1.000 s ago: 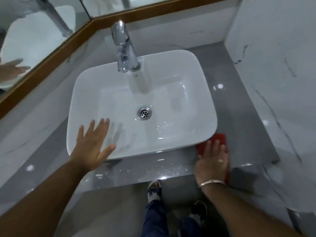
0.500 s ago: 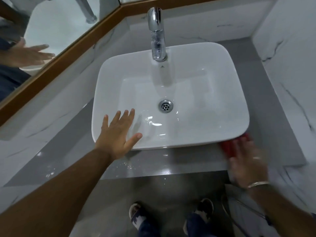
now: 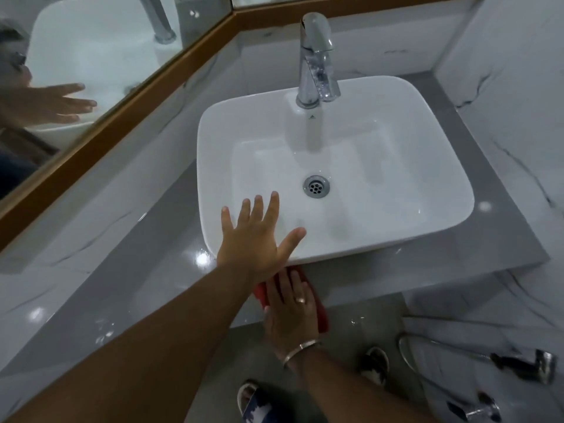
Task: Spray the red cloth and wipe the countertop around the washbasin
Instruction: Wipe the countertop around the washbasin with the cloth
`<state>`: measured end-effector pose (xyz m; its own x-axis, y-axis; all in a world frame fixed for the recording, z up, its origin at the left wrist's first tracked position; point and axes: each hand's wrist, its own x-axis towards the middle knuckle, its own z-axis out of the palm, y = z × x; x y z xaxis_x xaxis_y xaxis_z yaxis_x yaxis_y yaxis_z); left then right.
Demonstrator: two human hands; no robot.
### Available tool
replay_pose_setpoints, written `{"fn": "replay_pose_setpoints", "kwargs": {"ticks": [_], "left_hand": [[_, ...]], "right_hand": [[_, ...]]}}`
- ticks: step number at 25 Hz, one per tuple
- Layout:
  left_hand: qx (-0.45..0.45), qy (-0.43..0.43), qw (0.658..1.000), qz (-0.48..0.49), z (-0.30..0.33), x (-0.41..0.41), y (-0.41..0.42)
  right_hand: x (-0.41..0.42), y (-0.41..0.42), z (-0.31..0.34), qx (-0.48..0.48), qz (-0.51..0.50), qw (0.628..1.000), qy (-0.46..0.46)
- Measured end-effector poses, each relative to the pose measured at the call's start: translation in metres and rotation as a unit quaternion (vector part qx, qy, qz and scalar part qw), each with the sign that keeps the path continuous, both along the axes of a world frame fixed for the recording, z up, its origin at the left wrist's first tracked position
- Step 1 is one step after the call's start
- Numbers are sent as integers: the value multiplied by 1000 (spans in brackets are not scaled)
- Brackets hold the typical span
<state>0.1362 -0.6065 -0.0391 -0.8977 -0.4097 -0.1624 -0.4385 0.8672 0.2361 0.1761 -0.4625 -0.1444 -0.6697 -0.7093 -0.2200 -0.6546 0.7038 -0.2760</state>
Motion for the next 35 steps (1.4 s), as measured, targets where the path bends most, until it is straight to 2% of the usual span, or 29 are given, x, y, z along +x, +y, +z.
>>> {"fn": "replay_pose_setpoints", "kwargs": {"ticks": [3, 4, 7, 8, 11, 12, 14, 16, 17, 19, 20, 21, 22, 25, 27, 30, 31, 33, 35], "left_hand": [[7, -2, 1000, -4, -2, -1, -1], [8, -4, 1000, -6, -3, -1, -1], [-2, -6, 1000, -7, -8, -2, -1], [-6, -4, 1000, -7, -10, -3, -2], [-18, -4, 1000, -1, -12, -13, 5], [-22, -6, 1000, -4, -11, -11, 4], [-26, -16, 1000, -7, -12, -3, -1], [-18, -26, 999, -9, -9, 0, -3], [-15, -31, 999, -8, -6, 0, -2], [-19, -46, 999, -12, 0, -2, 0], [-16, -51, 998, -11, 2, -2, 0], [-13, -56, 998, -9, 5, -2, 0], [-9, -60, 998, -10, 7, -1, -1], [-5, -72, 997, -4, 10, -2, 3], [-16, -80, 997, -7, 10, -3, 3], [-16, -80, 997, -10, 7, -4, 3], [-15, -72, 997, -4, 6, -3, 4], [-17, -63, 998, 0, 4, -2, 5], [-20, -53, 998, -2, 4, -3, 6]], "right_hand": [[-26, 49, -3, 16, 98, 994, 35], [-52, 78, -5, 26, 95, 994, 43], [-158, 168, -2, 49, -45, 993, 98], [-197, 193, 1, 67, -106, 988, 90], [-273, 213, 12, 47, -331, 939, 79], [-268, 196, 15, 52, -360, 928, 85], [-217, 148, 10, 80, -345, 928, 111], [-147, 120, 0, 61, -287, 951, 97], [-125, 122, -3, 45, -225, 971, 72], [-124, 161, -8, 53, -31, 996, 57], [-148, 188, -9, 70, 64, 993, 65], [-181, 215, -8, 77, 113, 988, 69], [-215, 239, -7, 81, 105, 988, 76], [-312, 289, 3, 102, -61, 991, 53], [-331, 289, 5, 88, -154, 983, 41], [-269, 238, 3, 46, -316, 945, 64], [-231, 213, 2, 34, -329, 942, 59], [-152, 149, 2, 22, -278, 960, 43], [-80, 87, 5, 16, -160, 987, 27]]}}
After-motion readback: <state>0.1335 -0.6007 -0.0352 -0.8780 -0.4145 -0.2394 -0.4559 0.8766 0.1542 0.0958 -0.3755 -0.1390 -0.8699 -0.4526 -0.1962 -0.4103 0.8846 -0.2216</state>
